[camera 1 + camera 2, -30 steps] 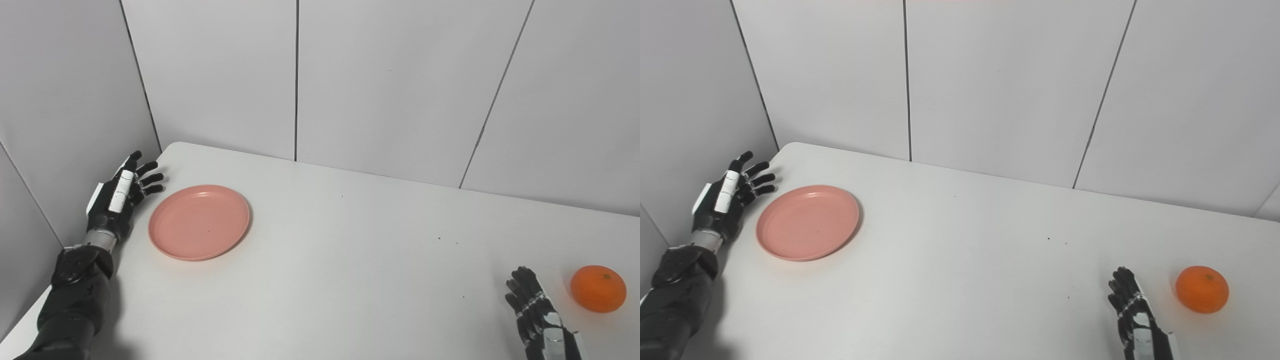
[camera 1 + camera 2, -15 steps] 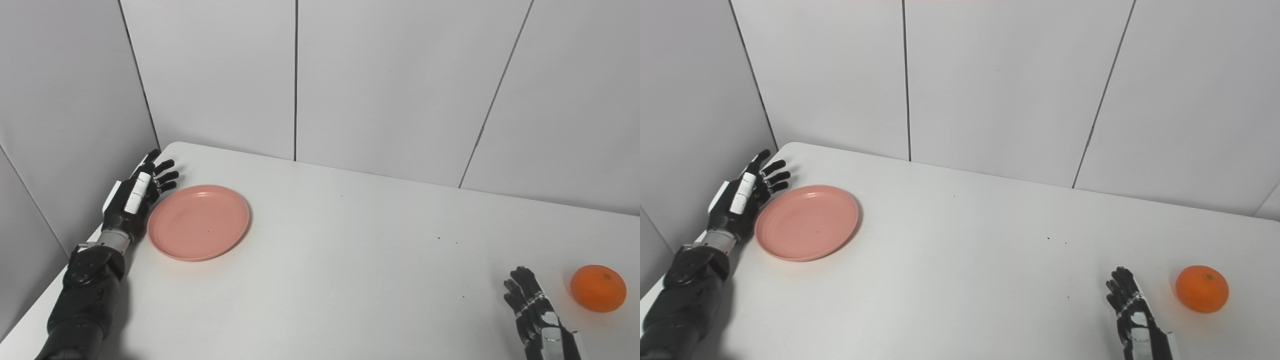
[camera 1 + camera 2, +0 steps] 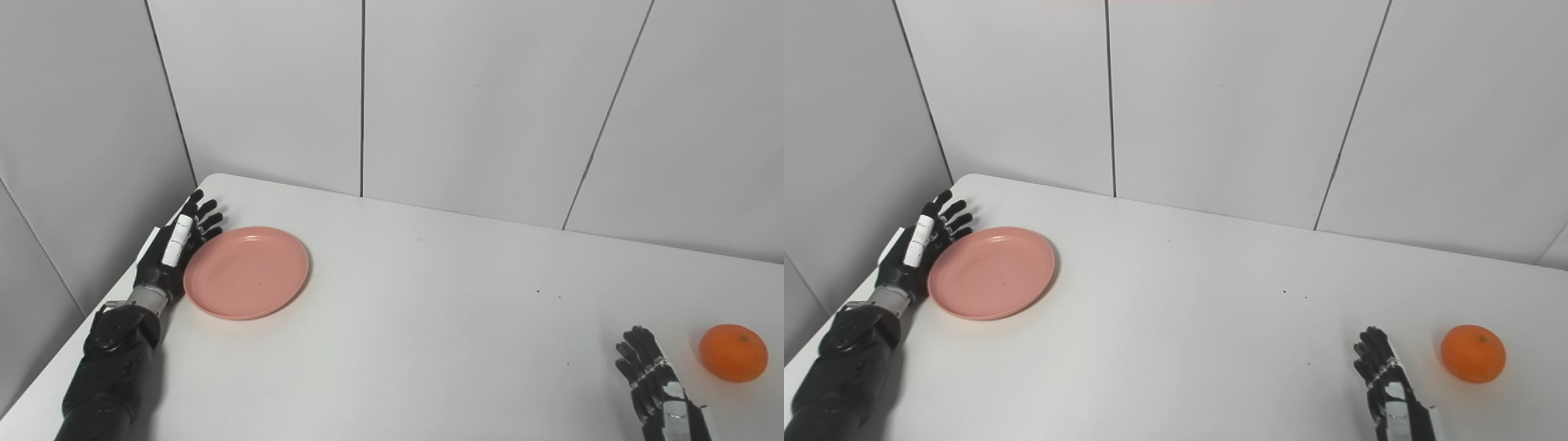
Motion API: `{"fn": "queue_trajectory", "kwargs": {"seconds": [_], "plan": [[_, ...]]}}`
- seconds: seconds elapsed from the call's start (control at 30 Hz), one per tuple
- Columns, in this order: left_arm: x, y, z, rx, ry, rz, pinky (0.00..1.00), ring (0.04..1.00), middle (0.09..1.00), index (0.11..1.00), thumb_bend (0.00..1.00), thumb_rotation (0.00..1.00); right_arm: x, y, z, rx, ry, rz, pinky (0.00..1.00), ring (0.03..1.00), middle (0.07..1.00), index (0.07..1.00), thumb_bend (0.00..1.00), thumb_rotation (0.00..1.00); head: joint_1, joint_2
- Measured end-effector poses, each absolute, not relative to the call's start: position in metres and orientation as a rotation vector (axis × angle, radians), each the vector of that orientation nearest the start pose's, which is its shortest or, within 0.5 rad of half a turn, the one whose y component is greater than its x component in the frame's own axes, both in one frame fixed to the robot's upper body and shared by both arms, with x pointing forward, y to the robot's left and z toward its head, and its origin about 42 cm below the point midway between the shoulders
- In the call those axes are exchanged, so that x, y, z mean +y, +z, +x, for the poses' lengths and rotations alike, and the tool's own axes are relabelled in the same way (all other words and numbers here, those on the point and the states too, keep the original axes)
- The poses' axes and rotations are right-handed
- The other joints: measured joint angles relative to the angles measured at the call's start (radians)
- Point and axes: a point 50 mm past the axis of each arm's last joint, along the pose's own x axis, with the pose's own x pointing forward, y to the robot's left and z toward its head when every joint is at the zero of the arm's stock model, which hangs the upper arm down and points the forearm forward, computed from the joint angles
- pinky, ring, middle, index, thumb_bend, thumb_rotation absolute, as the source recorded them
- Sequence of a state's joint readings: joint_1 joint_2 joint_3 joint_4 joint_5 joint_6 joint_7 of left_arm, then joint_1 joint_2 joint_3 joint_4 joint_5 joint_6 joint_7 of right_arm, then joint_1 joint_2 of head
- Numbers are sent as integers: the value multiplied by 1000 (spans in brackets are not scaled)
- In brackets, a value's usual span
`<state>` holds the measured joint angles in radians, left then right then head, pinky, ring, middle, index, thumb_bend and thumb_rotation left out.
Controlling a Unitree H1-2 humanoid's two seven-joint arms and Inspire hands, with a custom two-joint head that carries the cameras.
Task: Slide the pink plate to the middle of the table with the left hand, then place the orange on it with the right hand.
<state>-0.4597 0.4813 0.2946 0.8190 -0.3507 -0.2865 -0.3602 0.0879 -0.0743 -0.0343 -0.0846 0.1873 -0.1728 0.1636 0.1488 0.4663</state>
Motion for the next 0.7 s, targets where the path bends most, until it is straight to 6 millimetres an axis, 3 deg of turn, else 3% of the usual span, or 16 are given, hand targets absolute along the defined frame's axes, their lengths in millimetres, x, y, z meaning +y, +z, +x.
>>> {"fn": "queue_trajectory", "kwargs": {"seconds": [0.27,0.53,0.7], "plan": [[454,131,397,-78,99,-16,934,928,950,1000,1000,855,-242,110,253,-185,104,90,938,927,927,907,821,964,0,5],[434,131,393,-86,97,-149,927,916,923,1000,1000,839,-242,110,252,-184,104,81,941,929,931,910,819,965,-2,8],[421,130,395,-70,75,-225,912,919,953,1000,1000,859,-241,110,252,-185,106,82,943,931,933,911,819,964,-3,9]]}}
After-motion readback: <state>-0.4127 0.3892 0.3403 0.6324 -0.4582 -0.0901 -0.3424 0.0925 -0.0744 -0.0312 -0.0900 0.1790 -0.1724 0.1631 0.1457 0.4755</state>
